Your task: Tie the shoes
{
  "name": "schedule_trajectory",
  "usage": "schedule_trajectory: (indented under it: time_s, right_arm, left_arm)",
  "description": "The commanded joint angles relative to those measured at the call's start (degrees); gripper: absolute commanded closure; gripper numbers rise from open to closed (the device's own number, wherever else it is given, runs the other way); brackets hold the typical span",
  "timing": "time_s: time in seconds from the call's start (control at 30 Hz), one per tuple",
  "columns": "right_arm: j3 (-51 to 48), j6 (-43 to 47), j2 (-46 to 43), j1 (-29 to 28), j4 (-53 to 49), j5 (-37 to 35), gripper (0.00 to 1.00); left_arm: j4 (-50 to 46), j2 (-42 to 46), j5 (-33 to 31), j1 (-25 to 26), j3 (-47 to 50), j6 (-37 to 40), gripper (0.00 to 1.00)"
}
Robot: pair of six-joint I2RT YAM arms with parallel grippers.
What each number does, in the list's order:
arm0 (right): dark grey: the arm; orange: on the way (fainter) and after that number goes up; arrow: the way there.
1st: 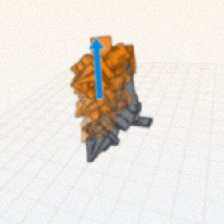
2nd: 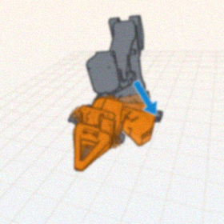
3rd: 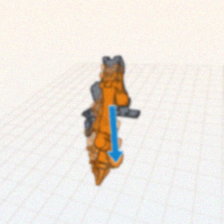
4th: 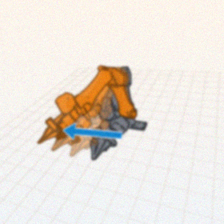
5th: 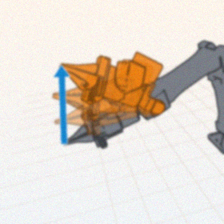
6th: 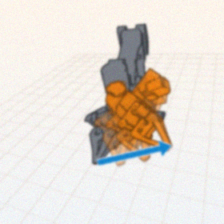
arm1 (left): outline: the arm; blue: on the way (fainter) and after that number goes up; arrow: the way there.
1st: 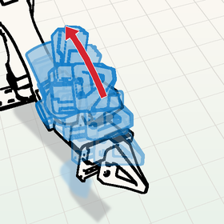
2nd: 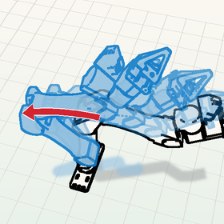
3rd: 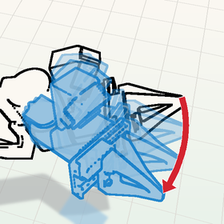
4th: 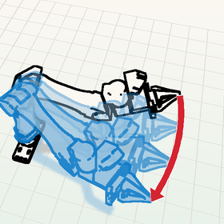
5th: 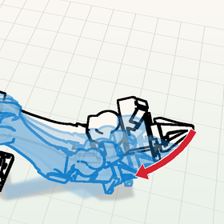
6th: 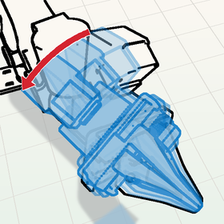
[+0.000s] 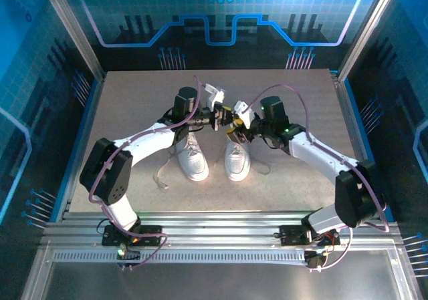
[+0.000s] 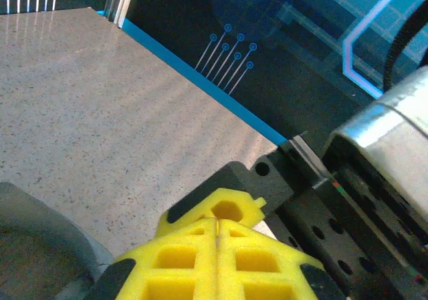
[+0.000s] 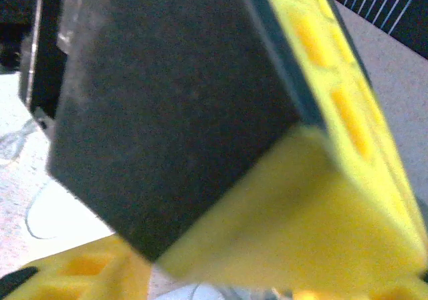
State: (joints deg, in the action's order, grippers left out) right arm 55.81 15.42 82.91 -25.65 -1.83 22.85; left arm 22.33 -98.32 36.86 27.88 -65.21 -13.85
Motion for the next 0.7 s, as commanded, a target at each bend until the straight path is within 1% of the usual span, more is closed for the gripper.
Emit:
schedule_trajectory:
  time_s: [0.0,0.07,0.17,0.23,0.3,0.33,0.5,0.67]
  right_arm:
    - [-2.84,-2.87,-4.35,1.46,1.41,1.36,0.39]
    - [-5.83,-5.23,-6.63,2.95,1.75,1.37,0.36]
    - [-11.33,-7.84,-9.06,4.48,1.29,-2.19,0.35]
    - [-13.62,-9.39,-9.26,4.68,0.32,-4.2,0.35]
    - [-14.37,-11.17,-7.8,4.65,-0.66,-3.95,0.36]
    - [-13.1,-11.77,-6.44,4.61,-3.02,-3.92,0.37]
    - [-7.32,-12.7,0.33,4.4,-7.77,-4.69,0.39]
    - [-1.24,-13.57,6.88,4.38,-14.62,-5.27,0.41]
  left_arm:
    - [-2.17,-0.12,-1.0,-0.48,-2.67,0.31,1.0]
    - [-2.29,-0.21,-1.09,-0.71,-2.9,0.16,1.0]
    - [-1.69,-0.41,-1.35,-1.22,-3.17,-0.8,1.0]
    - [-1.72,-0.51,-1.36,-1.59,-3.56,-1.14,1.0]
    - [-1.88,-0.64,-1.35,-1.96,-4.0,-1.31,1.0]
    - [-1.71,-0.8,-1.38,-2.25,-4.13,-1.57,1.0]
    - [1.28,-0.92,-1.18,-3.52,-3.96,-4.22,1.0]
    - [1.85,-1.17,-0.83,-3.88,-3.98,-4.89,1.0]
